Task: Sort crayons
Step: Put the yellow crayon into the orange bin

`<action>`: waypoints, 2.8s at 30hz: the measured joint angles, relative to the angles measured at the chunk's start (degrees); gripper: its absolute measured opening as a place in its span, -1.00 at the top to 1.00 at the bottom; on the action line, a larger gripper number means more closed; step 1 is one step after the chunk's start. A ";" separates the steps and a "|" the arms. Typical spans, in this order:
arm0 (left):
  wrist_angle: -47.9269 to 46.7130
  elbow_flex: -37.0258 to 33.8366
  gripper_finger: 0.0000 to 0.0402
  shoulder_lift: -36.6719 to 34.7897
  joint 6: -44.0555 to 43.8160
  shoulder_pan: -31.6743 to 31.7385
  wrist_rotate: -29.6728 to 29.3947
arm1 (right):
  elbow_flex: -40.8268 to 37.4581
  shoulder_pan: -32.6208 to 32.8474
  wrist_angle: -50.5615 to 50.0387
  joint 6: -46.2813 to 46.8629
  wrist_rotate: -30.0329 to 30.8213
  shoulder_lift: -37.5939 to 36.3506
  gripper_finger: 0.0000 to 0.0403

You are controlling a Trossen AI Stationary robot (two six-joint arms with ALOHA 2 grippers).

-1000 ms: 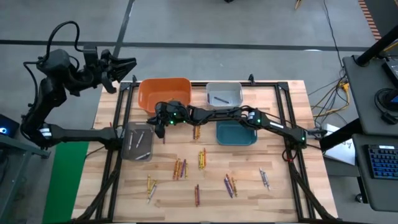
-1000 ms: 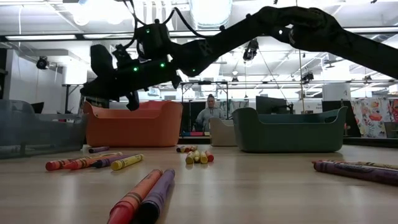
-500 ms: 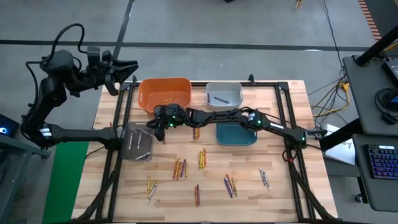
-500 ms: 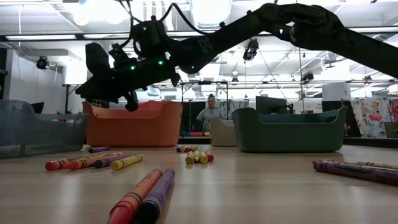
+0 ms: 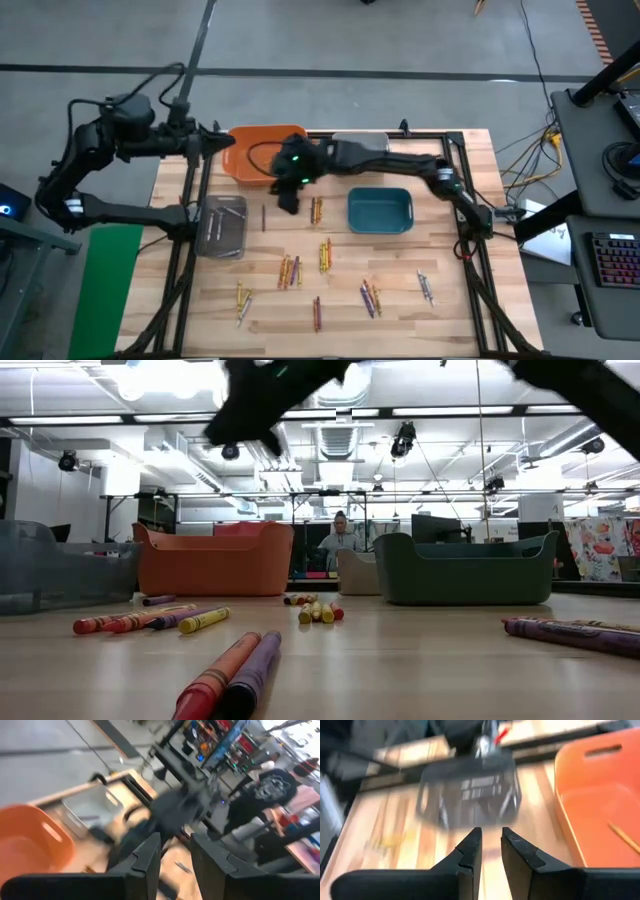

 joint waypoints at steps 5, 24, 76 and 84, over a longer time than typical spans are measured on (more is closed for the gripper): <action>0.00 -1.31 0.56 3.76 -5.17 -6.75 -1.51 | -1.00 0.01 -20.35 -4.38 5.60 -8.75 0.68; -18.98 -1.78 0.56 25.13 -37.66 -36.76 -4.79 | -25.01 4.46 -20.56 3.28 13.85 -38.39 0.68; 2.69 -37.65 0.38 35.07 -73.48 -62.91 -7.11 | -40.73 4.48 -5.59 6.34 14.69 -47.29 0.68; 9.39 -40.99 0.37 35.07 -74.75 -62.91 -8.58 | -41.22 4.46 -4.90 6.95 14.73 -47.27 0.68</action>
